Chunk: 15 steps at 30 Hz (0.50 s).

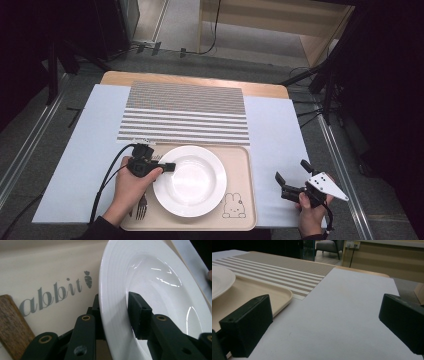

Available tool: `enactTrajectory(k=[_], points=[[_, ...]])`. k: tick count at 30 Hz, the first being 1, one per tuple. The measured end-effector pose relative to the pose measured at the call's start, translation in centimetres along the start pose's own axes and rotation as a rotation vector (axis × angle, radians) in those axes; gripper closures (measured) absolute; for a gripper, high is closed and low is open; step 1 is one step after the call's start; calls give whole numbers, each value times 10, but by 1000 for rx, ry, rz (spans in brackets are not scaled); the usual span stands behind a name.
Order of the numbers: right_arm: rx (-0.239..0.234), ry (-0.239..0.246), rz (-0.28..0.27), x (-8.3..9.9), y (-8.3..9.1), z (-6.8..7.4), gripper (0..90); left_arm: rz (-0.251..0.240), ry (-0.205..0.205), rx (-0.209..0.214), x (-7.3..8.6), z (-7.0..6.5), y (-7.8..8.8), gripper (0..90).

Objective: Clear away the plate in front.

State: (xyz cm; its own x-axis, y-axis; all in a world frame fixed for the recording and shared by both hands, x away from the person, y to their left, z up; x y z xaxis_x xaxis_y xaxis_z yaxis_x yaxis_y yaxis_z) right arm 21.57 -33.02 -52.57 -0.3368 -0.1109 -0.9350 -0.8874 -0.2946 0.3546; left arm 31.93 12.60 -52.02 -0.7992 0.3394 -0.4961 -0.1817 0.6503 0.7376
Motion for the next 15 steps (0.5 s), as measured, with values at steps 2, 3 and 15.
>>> enactTrajectory(k=[2, 3, 15], points=[[-1, 2, -1, 0, 0, 0, 0, -16, -1, -30, 0, 1, 3, 637], [-1, 0, 0, 0, 0, 0, 0, -29, -1, -34, -1, 2, 5, 639], [1, 1, 1, 0, 0, 0, 0, -159, -96, -96, -4, -6, 25, 588]])
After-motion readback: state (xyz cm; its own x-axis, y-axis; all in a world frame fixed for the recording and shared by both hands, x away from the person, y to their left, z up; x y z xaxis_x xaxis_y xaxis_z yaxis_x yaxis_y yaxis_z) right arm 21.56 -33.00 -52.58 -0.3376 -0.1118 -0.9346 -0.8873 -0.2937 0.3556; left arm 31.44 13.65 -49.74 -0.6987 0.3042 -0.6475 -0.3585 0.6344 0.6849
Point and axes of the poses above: each handheld gripper's, and its own axes: y roughly backward along the jaws, x roughly out of its underside, z roughly to its left, the point moved 3 cm from there along -y, roughly forward along the jaws, and after that the axes turned 5 degrees about z, right-handed, at the moved point
